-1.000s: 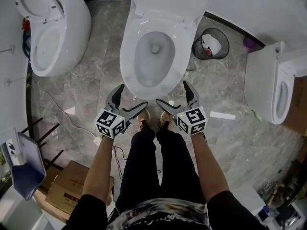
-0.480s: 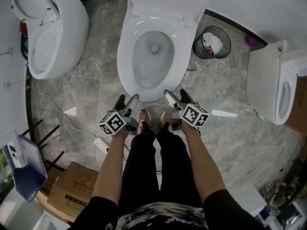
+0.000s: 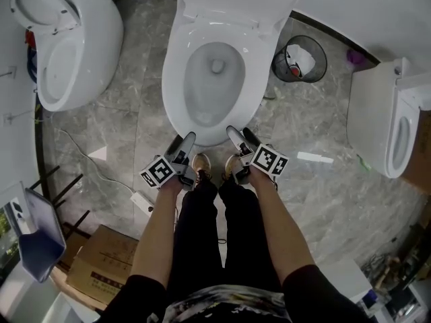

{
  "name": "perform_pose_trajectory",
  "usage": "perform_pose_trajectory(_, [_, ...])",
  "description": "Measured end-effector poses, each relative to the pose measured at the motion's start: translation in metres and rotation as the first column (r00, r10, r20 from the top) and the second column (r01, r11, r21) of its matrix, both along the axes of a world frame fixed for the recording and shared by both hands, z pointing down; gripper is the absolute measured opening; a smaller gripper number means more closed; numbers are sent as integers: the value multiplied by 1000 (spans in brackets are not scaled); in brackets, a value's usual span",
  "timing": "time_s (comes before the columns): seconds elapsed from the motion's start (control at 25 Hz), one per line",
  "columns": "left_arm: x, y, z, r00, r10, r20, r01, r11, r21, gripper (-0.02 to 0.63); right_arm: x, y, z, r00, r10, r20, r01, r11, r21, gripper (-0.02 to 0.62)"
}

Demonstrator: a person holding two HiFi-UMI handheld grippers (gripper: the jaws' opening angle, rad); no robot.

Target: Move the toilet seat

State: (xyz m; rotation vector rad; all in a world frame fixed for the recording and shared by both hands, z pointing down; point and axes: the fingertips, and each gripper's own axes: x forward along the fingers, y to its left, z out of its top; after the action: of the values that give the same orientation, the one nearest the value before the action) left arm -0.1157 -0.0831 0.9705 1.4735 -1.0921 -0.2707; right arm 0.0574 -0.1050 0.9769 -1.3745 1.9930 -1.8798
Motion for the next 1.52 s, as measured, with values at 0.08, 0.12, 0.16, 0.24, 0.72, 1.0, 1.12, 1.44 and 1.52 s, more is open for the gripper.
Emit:
perform_pose_trajectory(0.08, [-7, 1, 5, 998, -60, -20, 59, 997, -40, 389, -3, -2, 1, 1000, -2, 8, 2, 1000, -7, 441])
perform_pose_trajectory(0.12, [-9, 2, 8, 997, -76, -19, 75, 996, -55, 346, -3, -3, 1, 1000, 11, 18, -10, 1000, -17, 433])
perform_pose_trajectory(0.16, [-11, 3, 10, 996, -82, -17, 81, 995, -66, 312, -1, -4, 1, 999, 33, 36, -32, 999, -31, 418])
perform_pose_trajectory(0.24, [-14, 5, 14, 996, -87, -21, 85, 993, -81, 280, 4, -3, 2, 993, 80, 88, -75, 995, -64, 360])
perform_pose_trajectory(0.72, [-23, 7, 2, 990, -127, -55, 121, 987, -109, 135, 16, 1, -1, 994, 76, 76, -66, 989, -134, 140])
perform_pose_trajectory(1.0, [-10, -2, -52, 936, -237, -259, 225, 971, -75, 129, 19, 5, -34, 985, 113, 133, -89, 981, -172, 135])
perform_pose_trajectory(1.12, [-10, -9, -72, 929, -257, -265, 249, 966, -64, 123, 22, -1, -54, 969, 183, 164, -150, 969, -199, 132])
perform_pose_trajectory(1.44, [-9, -27, -138, 898, -318, -303, 322, 946, -38, 118, 27, -17, -112, 934, 285, 216, -239, 947, -214, 129])
perform_pose_trajectory(1.52, [-9, -32, -152, 898, -318, -302, 326, 945, -26, 118, 28, -21, -125, 931, 287, 227, -240, 947, -212, 129])
